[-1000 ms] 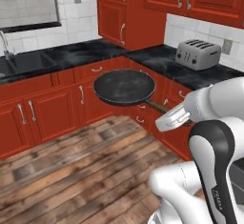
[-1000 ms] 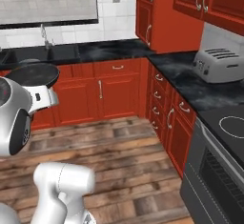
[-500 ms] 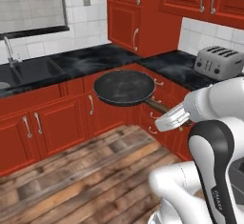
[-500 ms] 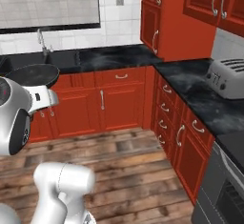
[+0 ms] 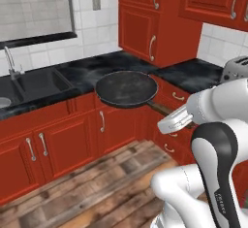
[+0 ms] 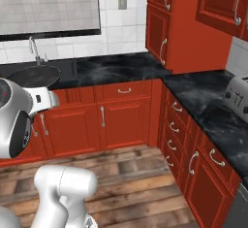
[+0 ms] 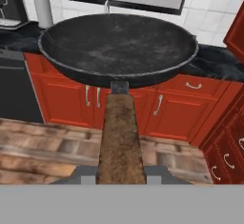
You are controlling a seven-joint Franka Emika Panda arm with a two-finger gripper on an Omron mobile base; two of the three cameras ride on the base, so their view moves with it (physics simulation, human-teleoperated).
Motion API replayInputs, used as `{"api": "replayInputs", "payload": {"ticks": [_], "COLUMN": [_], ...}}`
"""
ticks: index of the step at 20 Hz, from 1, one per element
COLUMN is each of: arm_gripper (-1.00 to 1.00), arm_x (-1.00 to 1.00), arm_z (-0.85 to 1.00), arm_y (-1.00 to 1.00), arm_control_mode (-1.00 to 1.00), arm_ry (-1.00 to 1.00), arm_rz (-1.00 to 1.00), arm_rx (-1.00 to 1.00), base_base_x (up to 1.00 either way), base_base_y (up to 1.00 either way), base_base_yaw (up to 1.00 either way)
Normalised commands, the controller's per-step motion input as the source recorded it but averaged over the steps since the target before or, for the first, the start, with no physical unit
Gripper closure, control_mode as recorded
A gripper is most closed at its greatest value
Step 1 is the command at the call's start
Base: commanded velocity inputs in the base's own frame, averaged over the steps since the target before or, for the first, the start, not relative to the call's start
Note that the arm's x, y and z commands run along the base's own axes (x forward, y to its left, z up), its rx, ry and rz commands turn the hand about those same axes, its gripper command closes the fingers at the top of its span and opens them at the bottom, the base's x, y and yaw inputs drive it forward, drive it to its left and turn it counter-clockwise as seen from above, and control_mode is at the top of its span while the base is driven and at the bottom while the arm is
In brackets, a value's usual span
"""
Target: Move the pot and pan from the stove into the sink.
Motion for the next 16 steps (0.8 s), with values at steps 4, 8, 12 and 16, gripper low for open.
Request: {"api": "replayInputs", "payload": {"ticks": [4,8,12,16], "arm_gripper": [1.0,1.0,1.0,1.0], "arm_x": [0.0,0.0,0.0,0.0], "arm_z": [0.0,0.0,0.0,0.0], "arm_y": [0.0,0.0,0.0,0.0], "arm_control_mode": [1.0,1.0,1.0,1.0], "arm_ry": [0.0,0.0,0.0,0.0], "arm_rz": [0.0,0.0,0.0,0.0], "arm_rx": [0.0,0.0,0.0,0.0], "base_base_x": [0.8,0.78,0.76,0.68], "base_base_y": [0.0,0.0,0.0,0.0], "base_base_yaw": [0.0,0.0,0.02,0.04]}}
